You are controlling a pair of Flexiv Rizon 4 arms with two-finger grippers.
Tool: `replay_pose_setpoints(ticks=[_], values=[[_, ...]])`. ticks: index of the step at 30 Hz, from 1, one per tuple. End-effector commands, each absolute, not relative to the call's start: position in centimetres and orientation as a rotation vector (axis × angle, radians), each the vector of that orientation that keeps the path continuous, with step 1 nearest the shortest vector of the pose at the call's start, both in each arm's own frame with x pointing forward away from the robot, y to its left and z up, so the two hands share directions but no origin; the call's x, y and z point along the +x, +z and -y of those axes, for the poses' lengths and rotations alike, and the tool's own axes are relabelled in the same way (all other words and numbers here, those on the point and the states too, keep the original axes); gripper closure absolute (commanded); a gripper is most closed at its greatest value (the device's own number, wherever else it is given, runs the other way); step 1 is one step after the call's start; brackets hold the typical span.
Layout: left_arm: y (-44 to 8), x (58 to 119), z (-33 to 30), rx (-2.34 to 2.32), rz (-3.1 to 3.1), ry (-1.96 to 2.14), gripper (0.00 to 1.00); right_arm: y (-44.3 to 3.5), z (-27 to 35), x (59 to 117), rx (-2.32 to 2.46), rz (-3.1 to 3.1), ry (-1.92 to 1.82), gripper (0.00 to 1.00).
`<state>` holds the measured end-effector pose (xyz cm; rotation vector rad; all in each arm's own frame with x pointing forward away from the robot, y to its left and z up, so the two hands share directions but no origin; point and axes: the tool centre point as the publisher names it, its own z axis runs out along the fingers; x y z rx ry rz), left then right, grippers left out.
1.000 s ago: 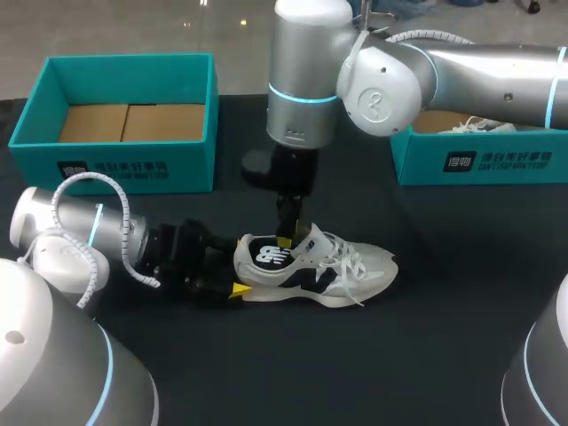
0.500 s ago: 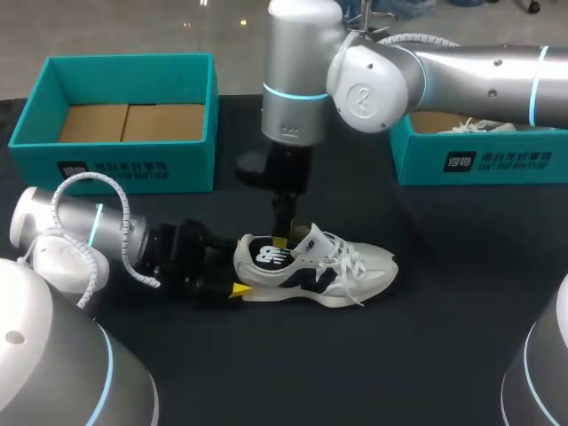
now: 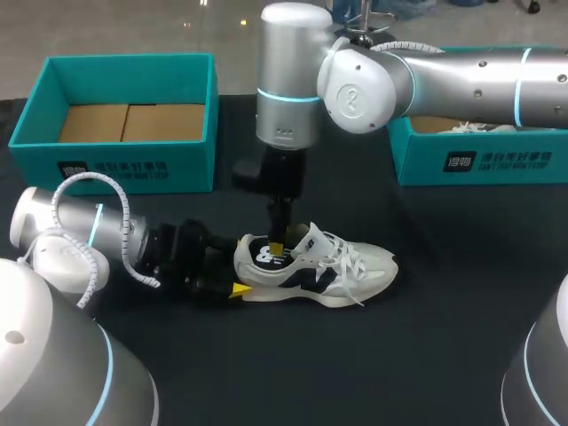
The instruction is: Take the shoe out of the shoebox, open the shoe tongue, remove and reinsert the insole, then place the shoe into the shoebox
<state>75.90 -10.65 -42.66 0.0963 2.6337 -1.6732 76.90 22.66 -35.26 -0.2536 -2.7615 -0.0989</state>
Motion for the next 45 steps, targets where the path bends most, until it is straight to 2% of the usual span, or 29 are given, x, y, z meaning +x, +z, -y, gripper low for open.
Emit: replay_pose_setpoints(ticks=[1,5,7,8,9,10,25,45], values=[[-43.3,76.2,10.9,0.096,-2.637,-1.667,1.0,-35.9,-22.8,76.7,-0.245,2.75,-0.108,0.55],[-43.3,76.2,10.9,0.096,-2.637,-1.667,1.0,-36.3,-22.9,76.5,-0.244,2.742,-0.118,0.55],[-43.3,76.2,10.9,0.096,-2.637,-1.667,1.0,-36.3,-23.0,76.5,-0.247,2.737,-0.119,0.61],[-43.3,76.2,10.9,0.096,-2.637,-1.667,1.0,-36.4,-23.0,76.5,-0.248,2.737,-0.121,0.75],[-43.3,76.2,10.9,0.096,-2.637,-1.667,1.0,-36.4,-23.0,76.5,-0.252,2.736,-0.124,0.94],[-43.3,76.2,10.9,0.096,-2.637,-1.667,1.0,-36.4,-22.9,76.5,-0.262,2.738,-0.132,1.0],[-43.3,76.2,10.9,0.096,-2.637,-1.667,1.0,-35.9,-22.8,76.2,-0.269,2.754,-0.155,1.0],[-43.3,76.2,10.9,0.096,-2.637,-1.667,1.0,-29.4,-20.3,77.8,-0.371,2.903,-0.176,1.0]])
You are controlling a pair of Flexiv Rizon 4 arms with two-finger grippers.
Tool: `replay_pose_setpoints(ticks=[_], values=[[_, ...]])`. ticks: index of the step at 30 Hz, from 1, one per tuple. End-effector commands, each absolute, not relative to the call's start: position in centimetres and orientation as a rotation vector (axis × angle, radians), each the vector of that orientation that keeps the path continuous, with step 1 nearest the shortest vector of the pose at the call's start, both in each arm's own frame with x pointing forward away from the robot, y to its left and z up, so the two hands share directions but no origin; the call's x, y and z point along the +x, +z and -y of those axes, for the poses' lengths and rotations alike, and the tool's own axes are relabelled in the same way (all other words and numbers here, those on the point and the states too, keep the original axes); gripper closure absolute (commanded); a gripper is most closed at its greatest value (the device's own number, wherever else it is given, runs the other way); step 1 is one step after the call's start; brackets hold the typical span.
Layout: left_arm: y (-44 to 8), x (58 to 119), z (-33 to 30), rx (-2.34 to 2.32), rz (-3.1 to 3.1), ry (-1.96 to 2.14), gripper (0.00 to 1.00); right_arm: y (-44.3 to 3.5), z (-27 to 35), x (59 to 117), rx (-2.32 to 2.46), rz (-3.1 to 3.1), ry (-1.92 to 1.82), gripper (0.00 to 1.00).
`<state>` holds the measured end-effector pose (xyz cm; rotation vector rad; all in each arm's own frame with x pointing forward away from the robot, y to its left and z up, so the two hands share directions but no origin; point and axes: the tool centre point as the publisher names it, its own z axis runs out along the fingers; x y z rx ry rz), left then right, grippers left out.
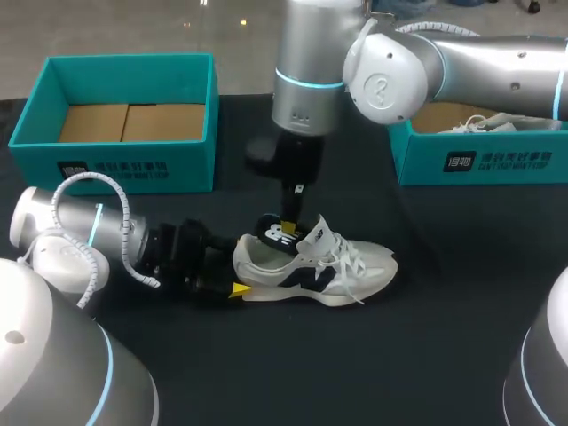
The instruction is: Take the shoe out of the shoebox, open the shoe tongue, remove and reinsert the insole, then place the shoe into the shoebox
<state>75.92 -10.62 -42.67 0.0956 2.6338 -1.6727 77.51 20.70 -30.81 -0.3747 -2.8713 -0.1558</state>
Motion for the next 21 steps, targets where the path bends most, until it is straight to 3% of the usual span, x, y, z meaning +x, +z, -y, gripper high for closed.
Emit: replay_pose_setpoints(ticks=[1,15,21], values=[[-43.3,76.2,10.9,0.096,-2.637,-1.667,1.0,-29.3,-20.6,78.1,-0.362,2.907,-0.195,1.0],[-43.3,76.2,10.9,0.096,-2.637,-1.667,1.0,-32.5,-25.5,80.8,-0.206,2.856,-0.41,1.0],[-43.3,76.2,10.9,0.096,-2.637,-1.667,1.0,-31.0,-26.3,81.9,-0.203,2.887,-0.466,1.0]])
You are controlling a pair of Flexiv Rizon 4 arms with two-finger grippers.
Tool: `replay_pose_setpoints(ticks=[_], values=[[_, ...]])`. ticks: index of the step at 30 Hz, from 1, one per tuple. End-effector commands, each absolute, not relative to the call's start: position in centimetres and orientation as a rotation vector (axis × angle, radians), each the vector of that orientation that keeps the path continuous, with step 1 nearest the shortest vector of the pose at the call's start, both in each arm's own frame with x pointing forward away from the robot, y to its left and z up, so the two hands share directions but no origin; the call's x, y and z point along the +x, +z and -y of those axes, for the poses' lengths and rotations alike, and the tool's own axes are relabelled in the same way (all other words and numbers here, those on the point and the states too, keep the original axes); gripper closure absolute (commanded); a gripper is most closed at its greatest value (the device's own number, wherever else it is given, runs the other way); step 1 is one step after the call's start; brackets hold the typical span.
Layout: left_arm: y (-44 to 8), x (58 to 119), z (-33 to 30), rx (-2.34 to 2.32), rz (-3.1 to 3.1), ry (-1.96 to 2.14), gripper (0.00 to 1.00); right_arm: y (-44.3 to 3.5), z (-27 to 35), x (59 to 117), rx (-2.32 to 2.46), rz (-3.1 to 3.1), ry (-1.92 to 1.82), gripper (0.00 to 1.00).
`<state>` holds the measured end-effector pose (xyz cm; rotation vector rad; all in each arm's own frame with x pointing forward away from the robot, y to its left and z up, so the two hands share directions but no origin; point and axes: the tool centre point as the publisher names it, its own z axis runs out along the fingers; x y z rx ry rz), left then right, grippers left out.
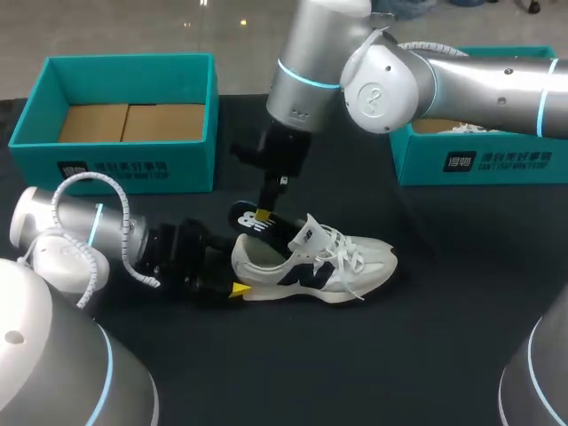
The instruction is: Take the shoe out of the shoebox, open the shoe tongue, remove and reinsert the insole, then place the shoe into the shoebox
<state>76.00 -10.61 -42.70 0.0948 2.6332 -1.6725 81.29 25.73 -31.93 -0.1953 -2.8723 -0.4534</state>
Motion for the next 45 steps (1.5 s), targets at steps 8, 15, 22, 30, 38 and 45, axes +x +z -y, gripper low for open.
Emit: replay_pose_setpoints(ticks=[8,15,22,30,38,45], values=[[-43.3,76.2,10.9,0.096,-2.637,-1.667,1.0,-26.5,-27.1,85.0,-0.218,2.99,-0.608,1.0],[-43.3,76.2,10.9,0.096,-2.637,-1.667,1.0,-21.9,-28.2,88.0,-0.253,3.078,-0.742,1.0],[-43.3,76.2,10.9,0.096,-2.637,-1.667,1.0,-16.3,-28.9,90.2,-0.329,3.168,-0.894,1.0],[-43.3,76.2,10.9,0.096,-2.637,-1.667,1.0,-10.4,-28.2,90.9,-0.442,3.243,-1.042,1.0],[-43.3,76.2,10.9,0.096,-2.637,-1.667,1.0,-9.4,-28.3,90.5,-0.429,3.271,-0.986,1.0],[-43.3,76.2,10.9,0.096,-2.637,-1.667,1.0,-9.4,-28.3,90.5,-0.429,3.271,-0.986,1.0]])
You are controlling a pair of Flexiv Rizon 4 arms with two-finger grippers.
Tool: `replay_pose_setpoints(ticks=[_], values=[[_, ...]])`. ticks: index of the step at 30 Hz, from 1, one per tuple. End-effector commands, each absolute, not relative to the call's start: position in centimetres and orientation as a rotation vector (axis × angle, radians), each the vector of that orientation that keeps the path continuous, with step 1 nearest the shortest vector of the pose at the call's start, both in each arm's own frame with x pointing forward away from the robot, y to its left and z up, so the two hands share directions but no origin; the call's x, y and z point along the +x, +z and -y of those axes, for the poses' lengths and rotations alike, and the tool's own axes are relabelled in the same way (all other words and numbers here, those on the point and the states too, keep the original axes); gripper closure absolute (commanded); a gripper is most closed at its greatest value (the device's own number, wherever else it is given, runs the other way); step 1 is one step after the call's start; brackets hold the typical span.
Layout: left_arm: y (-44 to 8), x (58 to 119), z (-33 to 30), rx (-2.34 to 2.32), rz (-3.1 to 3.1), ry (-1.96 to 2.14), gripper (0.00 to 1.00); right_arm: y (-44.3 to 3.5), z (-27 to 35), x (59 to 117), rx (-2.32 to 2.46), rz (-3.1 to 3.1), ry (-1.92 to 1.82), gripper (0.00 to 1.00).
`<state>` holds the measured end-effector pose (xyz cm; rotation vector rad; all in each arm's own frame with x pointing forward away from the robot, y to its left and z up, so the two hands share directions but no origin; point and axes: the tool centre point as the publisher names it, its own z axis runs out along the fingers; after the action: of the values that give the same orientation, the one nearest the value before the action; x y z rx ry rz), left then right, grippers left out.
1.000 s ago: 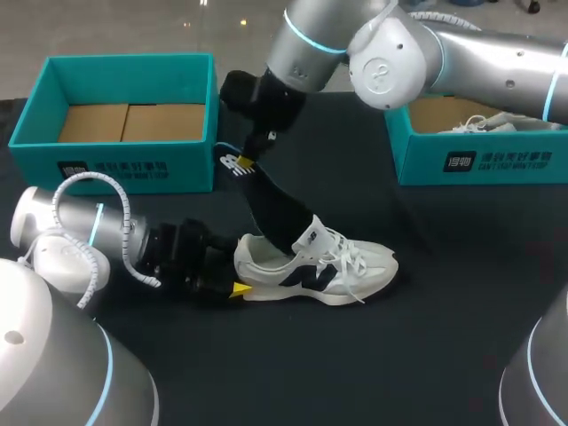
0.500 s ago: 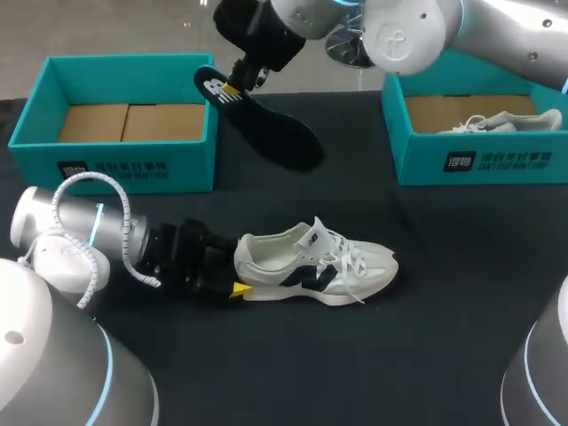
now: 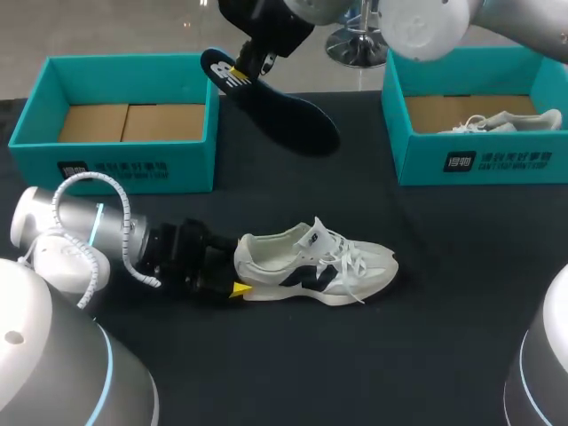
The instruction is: Take the shoe out of the shoebox, open the shoe tongue, remove and reinsert the insole, then place the shoe into the shoebox
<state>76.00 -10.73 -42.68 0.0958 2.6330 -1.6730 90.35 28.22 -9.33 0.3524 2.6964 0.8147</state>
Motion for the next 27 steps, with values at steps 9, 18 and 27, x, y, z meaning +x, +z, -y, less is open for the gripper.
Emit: replay_pose_setpoints(ticks=[9,18,27], values=[[-43.3,76.2,10.9,0.096,-2.637,-1.667,1.0,-9.4,-28.3,90.5,0.354,-2.698,0.814,1.0],[-43.3,76.2,10.9,0.096,-2.637,-1.667,1.0,-6.1,-26.5,87.7,0.65,-2.719,1.015,1.0],[-43.3,76.2,10.9,0.096,-2.637,-1.667,1.0,-1.5,-27.3,85.5,0.912,-2.68,1.4,1.0]])
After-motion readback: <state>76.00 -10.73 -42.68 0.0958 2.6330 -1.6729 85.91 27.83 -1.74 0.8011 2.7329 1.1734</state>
